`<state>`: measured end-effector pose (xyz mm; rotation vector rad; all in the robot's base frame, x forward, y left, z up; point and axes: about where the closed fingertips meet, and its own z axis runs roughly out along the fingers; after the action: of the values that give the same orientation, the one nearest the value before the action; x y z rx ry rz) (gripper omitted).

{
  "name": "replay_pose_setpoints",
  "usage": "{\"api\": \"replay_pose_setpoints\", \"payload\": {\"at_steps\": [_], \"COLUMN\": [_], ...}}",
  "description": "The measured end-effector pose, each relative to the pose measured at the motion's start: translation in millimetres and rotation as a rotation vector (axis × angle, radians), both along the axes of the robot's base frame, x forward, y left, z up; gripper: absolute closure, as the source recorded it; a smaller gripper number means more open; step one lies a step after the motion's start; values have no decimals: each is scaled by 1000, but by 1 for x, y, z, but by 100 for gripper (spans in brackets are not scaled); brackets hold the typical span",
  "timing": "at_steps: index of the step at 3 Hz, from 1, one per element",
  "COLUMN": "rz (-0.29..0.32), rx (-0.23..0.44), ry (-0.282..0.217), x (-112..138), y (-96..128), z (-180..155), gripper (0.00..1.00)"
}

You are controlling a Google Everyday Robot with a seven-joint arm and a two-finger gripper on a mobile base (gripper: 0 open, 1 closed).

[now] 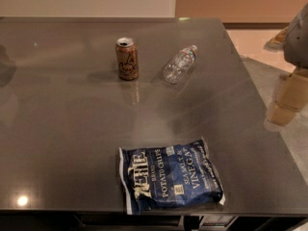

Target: Move blue chip bag near water bottle

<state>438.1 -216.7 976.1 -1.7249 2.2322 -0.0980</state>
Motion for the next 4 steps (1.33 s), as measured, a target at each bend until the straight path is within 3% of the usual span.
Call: {"api": "replay_pose_setpoints", "payload": {"at_steps": [1, 2, 4], "rz": [0, 56, 195], "rx": [0, 10, 42], "ry": [0, 35, 140], "x": [0, -1, -25], "y": [0, 9, 48], "z": [0, -5, -51], "gripper": [0, 0, 0]}}
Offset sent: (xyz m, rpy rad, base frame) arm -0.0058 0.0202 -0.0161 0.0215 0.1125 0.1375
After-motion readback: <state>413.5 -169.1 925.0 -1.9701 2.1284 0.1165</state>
